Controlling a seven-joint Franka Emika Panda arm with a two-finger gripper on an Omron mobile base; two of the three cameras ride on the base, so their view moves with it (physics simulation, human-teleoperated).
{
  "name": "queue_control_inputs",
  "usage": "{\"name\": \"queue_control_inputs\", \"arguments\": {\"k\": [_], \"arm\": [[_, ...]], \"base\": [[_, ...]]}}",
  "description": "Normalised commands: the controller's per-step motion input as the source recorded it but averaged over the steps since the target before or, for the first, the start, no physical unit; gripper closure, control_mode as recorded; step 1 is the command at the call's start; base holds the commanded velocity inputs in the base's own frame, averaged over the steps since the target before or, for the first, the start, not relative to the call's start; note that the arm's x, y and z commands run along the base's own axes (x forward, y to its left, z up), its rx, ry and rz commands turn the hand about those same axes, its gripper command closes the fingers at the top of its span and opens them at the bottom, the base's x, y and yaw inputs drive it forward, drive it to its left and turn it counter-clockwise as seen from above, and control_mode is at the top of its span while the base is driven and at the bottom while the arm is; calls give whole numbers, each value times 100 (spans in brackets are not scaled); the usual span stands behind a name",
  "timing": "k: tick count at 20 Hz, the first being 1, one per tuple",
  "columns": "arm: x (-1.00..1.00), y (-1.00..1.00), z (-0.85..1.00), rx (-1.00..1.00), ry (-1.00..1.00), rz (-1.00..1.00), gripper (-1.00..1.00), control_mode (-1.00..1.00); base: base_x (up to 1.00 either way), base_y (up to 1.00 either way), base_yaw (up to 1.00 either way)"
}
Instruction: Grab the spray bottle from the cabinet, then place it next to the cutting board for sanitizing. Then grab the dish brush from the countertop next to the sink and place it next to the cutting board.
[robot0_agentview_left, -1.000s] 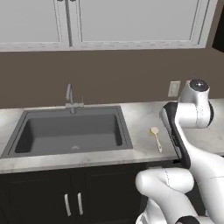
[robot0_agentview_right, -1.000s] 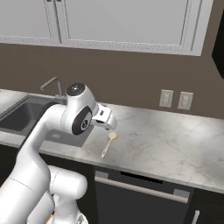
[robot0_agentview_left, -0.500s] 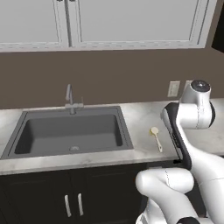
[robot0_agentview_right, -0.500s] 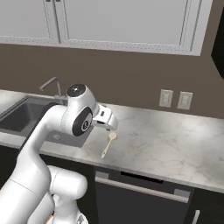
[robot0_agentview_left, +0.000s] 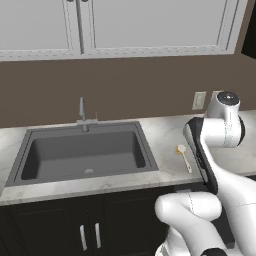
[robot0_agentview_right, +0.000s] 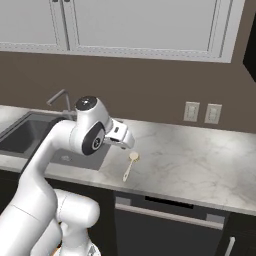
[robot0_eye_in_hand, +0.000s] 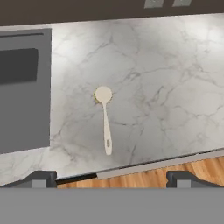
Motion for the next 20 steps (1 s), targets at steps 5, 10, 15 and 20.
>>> {"name": "queue_control_inputs", "arguments": {"k": [5, 10, 15, 20], "arm": [[22, 0, -38, 0, 12, 6, -100, -100], [34, -3, -75, 0, 23, 10, -100, -100], [45, -8, -62, 0, 16, 10, -100, -100], [58, -12, -44, 0, 10, 9, -100, -100]], "base": [[5, 2, 0], [0, 0, 0], [0, 0, 0], [0, 0, 0]]}}
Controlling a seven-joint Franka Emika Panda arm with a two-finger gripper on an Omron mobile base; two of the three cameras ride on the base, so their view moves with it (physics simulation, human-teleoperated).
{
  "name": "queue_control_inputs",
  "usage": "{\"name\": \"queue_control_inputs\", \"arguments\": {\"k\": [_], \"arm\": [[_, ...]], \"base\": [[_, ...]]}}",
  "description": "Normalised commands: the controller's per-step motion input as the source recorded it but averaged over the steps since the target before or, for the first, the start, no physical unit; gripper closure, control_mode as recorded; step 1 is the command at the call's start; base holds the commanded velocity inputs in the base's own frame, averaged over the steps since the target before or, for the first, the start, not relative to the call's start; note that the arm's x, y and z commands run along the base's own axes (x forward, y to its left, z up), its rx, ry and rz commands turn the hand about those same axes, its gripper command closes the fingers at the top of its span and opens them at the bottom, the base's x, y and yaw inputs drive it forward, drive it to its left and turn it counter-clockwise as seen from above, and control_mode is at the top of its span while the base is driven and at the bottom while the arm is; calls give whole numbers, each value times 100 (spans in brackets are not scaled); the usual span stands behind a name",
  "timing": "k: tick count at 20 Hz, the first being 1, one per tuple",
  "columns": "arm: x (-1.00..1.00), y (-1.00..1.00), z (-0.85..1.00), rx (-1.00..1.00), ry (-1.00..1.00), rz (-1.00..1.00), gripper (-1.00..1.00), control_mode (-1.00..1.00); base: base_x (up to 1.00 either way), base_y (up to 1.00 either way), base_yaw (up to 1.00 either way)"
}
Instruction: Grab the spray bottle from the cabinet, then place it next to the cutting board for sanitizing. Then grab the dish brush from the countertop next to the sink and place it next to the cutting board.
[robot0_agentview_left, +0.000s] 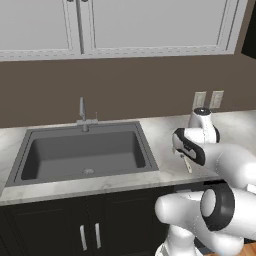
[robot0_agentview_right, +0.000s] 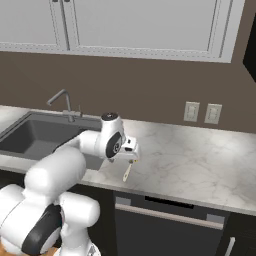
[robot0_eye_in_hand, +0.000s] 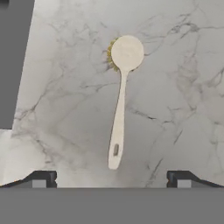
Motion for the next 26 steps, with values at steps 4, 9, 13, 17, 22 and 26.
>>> {"name": "queue_control_inputs", "arguments": {"k": [4, 9, 13, 17, 22, 26], "arm": [[59, -26, -45, 0, 9, 9, -100, -100], [57, -24, -40, 0, 8, 8, -100, -100], [64, -5, -41, 0, 8, 7, -100, -100], [51, 0, -42, 0, 5, 6, -100, -100], [39, 0, -48, 0, 4, 5, -100, -100], [26, 0, -55, 0, 1, 4, 100, -100]], "base": [[0, 0, 0], [0, 0, 0], [0, 0, 0], [0, 0, 0], [0, 0, 0], [0, 0, 0]]}}
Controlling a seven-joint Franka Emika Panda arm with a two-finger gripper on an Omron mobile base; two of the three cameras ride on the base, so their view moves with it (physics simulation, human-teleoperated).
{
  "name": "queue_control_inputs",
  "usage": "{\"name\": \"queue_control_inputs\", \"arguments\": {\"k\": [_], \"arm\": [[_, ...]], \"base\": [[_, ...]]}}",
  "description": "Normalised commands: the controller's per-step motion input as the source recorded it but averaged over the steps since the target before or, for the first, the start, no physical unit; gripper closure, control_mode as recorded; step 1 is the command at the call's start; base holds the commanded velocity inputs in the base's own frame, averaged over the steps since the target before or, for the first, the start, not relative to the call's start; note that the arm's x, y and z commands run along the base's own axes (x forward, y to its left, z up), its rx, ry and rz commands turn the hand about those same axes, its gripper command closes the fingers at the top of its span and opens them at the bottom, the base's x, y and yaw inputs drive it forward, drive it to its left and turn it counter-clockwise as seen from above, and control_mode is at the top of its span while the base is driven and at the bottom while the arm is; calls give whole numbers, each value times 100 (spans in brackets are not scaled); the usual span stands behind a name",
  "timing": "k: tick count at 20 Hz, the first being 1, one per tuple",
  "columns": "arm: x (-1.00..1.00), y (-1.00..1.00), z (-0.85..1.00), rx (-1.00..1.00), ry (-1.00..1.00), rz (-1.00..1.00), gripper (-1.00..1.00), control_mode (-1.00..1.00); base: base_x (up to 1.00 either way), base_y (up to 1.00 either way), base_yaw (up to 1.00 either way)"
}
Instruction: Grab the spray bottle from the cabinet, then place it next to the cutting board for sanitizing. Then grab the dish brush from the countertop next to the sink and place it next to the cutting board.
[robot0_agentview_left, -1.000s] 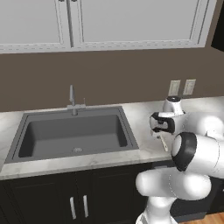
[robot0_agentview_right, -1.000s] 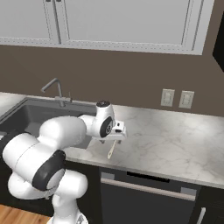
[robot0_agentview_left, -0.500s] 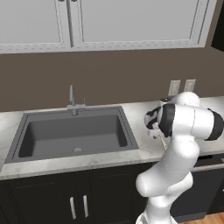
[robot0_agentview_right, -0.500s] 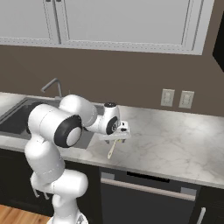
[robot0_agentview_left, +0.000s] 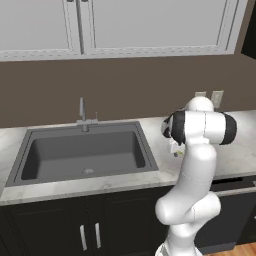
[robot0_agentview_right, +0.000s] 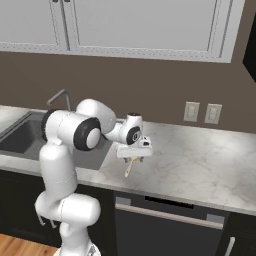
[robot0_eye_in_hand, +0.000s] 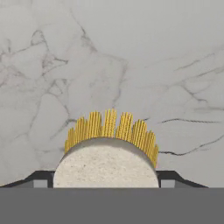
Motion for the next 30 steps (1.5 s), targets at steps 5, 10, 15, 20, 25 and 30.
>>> {"name": "queue_control_inputs", "arguments": {"k": [5, 10, 15, 20, 25, 30], "arm": [[1, 0, -50, 0, 0, 3, 100, -100], [0, 0, -35, 0, -2, 1, 100, -100], [-3, -1, -16, 0, -10, 0, 100, -100], [0, 0, -8, 0, -4, 0, 100, -100], [0, 0, 0, 2, -4, 0, 100, -100], [-27, 0, 51, 11, -20, 0, 100, -100]], "base": [[0, 0, 0], [0, 0, 0], [0, 0, 0], [0, 0, 0], [0, 0, 0], [0, 0, 0]]}}
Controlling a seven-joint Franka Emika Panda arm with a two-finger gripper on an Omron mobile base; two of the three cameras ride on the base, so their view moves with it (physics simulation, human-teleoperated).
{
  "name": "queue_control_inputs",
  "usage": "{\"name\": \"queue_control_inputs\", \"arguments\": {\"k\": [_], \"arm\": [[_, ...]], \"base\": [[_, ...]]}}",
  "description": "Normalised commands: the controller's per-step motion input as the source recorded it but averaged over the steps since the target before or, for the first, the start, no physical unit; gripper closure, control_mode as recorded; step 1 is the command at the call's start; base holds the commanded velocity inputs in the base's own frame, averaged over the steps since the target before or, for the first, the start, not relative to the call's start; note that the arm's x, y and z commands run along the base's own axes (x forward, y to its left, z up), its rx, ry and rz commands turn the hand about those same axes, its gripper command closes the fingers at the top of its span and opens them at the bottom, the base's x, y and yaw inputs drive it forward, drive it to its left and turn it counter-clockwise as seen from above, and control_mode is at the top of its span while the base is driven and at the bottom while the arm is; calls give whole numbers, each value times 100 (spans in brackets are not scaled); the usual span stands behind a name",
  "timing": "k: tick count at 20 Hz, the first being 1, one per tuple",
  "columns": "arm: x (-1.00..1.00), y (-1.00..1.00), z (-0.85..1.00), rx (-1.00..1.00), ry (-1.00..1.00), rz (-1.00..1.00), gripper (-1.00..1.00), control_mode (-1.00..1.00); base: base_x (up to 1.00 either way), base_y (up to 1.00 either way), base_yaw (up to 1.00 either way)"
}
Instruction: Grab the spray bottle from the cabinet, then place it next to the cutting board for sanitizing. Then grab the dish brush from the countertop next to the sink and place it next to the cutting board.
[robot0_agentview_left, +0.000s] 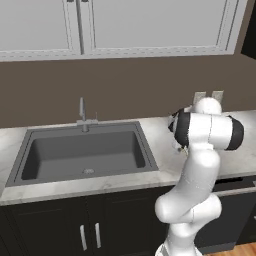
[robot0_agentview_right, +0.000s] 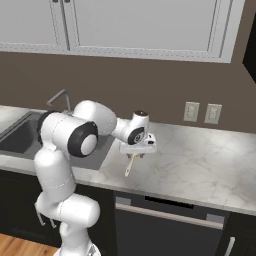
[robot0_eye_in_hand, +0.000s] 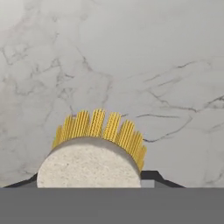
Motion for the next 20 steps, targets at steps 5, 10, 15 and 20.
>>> {"name": "queue_control_inputs", "arguments": {"k": [5, 10, 15, 20], "arm": [[-30, 0, 93, 6, -23, 0, 100, -100], [-34, 4, 100, 0, -7, 0, 100, -100], [-23, 1, 100, 0, -3, 0, 100, -100], [-15, 5, 98, 0, -4, 0, 100, -100]], "base": [[0, 0, 0], [0, 0, 0], [0, 0, 0], [0, 0, 0]]}}
